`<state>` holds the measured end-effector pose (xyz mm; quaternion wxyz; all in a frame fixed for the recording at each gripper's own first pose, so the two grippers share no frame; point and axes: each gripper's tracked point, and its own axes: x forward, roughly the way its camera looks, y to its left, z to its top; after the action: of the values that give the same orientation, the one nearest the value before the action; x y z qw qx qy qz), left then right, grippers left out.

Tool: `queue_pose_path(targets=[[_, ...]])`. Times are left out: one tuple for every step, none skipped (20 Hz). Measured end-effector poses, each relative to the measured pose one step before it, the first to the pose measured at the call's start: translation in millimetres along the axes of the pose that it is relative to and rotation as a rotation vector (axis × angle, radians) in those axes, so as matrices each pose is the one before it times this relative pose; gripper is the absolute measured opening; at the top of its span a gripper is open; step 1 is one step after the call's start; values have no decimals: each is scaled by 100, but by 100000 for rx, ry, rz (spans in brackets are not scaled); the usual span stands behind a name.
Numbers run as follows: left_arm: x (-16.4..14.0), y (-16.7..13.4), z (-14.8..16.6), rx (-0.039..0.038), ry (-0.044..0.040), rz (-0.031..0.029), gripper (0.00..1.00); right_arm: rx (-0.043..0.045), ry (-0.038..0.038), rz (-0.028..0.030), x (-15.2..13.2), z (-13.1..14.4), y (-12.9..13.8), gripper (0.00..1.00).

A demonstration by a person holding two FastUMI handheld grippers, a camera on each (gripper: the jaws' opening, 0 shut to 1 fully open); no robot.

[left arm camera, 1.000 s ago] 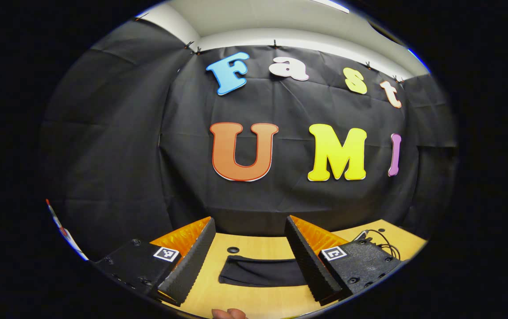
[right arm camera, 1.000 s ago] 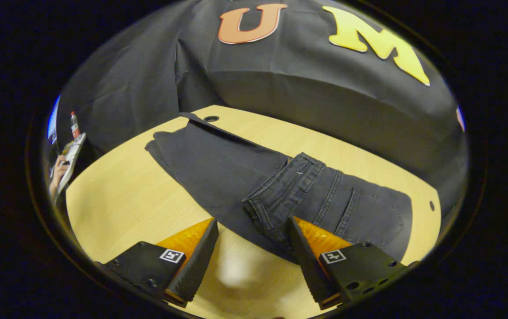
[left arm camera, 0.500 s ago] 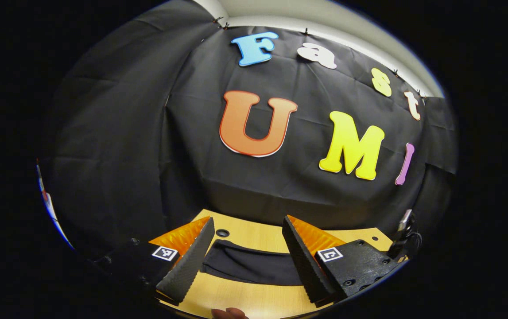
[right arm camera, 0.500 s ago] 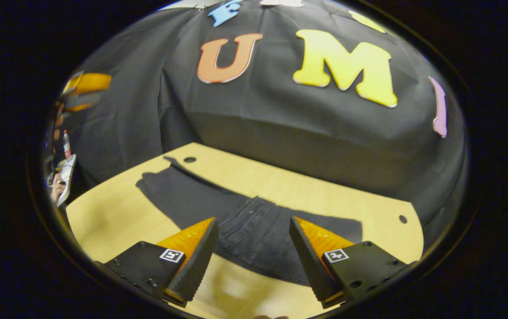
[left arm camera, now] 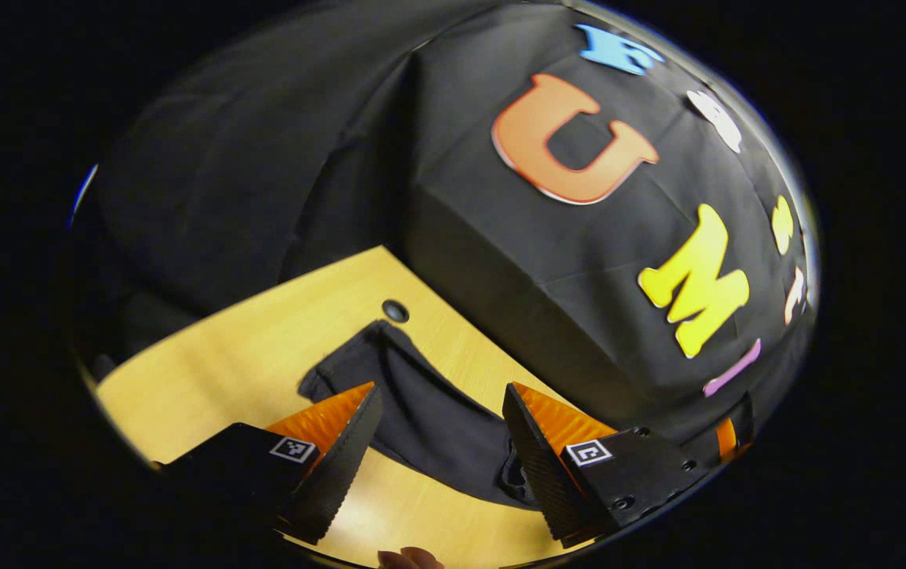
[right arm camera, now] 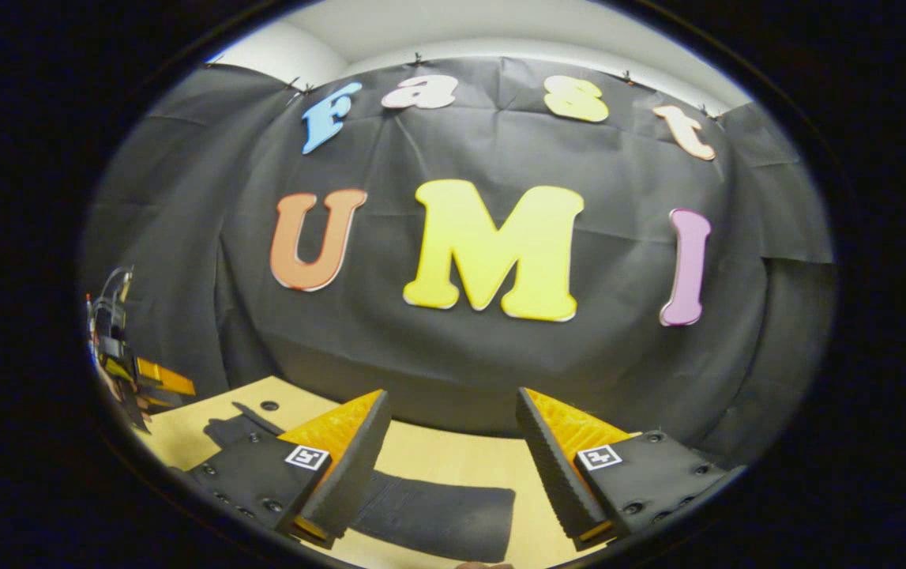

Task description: Grasp the waist and the cuffs of the jeans and fold them to make the two legs overlap; first hold the waist and fold one-third of the jeans toward the cuffs, then hold the cuffs and fold the remaining one-third in the same direction to finish folding.

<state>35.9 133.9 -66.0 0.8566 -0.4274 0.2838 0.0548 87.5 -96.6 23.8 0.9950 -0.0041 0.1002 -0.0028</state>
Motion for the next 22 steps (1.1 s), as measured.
queue_pose_path(targets=[[423, 884, -275, -7272, 1280, 765, 99, 525, -1978, -2353, -338, 974, -1005, 97], [656, 1461, -542, -6969, 2143, 2345, 99, 601, -1846, -1850, -255, 862, -774, 98], [527, 1210, -176, -7307, 773, 1898, 99, 739, -1376, -1699, -253, 689, -729, 97], [436, 1091, -56, -6944, 936, 1444, 99, 418, -1175, -1462, -329, 676, -781, 98], [270, 952, 78, -6470, 1209, 983, 99, -76, -724, -1456, -192, 482, -753, 98], [615, 1116, 66, -5473, 735, 1279, 99, -525, -201, -1780, -103, 26, -800, 97], [539, 861, 26, -4519, 202, 1431, 99, 84, 115, -1846, -194, 108, -736, 97], [805, 484, -236, -3462, 18, 757, 100, 757, 151, -1249, -177, -11, -642, 98], [174, 267, 292, -2543, -285, 1058, 99, 632, 185, -1459, -84, 120, -655, 98], [105, 141, 225, -1300, 27, 924, 99, 218, -28, -1656, -104, 141, -846, 98], [511, 331, 226, -819, -221, 1327, 99, 24, -336, -1418, -120, 266, -638, 97], [979, 375, -98, -1269, -68, 1177, 99, -227, -97, -1339, -276, 185, -632, 97], [517, 288, 58, -1583, 278, 992, 99, -472, -100, -1299, -228, 157, -588, 97], [293, -358, 305, -2028, -843, -1097, 99, -521, -117, -1172, -199, 137, -611, 97], [186, -262, 212, -1328, -471, -645, 99, -400, -146, -1105, -284, 156, -608, 97], [409, -200, 311, -1110, -436, -471, 99, -73, -138, -1175, -304, 218, -752, 98], [429, -292, 221, -1314, -207, -494, 99, 245, 153, -1163, -143, 18, -490, 98], [343, -253, 183, -1325, -289, -626, 99, 571, 462, -1109, 183, -221, -458, 98], [206, -289, 266, -1327, -118, -795, 99, 562, 979, -1203, -122, -141, -508, 97], [110, -154, 308, -1327, -573, -905, 100, 633, 523, -676, -108, -167, -526, 98], [257, -200, -7, -1028, -40, -1117, 99, 489, 408, -355, -188, -49, -222, 98], [158, -145, 33, -671, -603, -996, 100, 84, 125, -103, -96, 3, -133, 98]])
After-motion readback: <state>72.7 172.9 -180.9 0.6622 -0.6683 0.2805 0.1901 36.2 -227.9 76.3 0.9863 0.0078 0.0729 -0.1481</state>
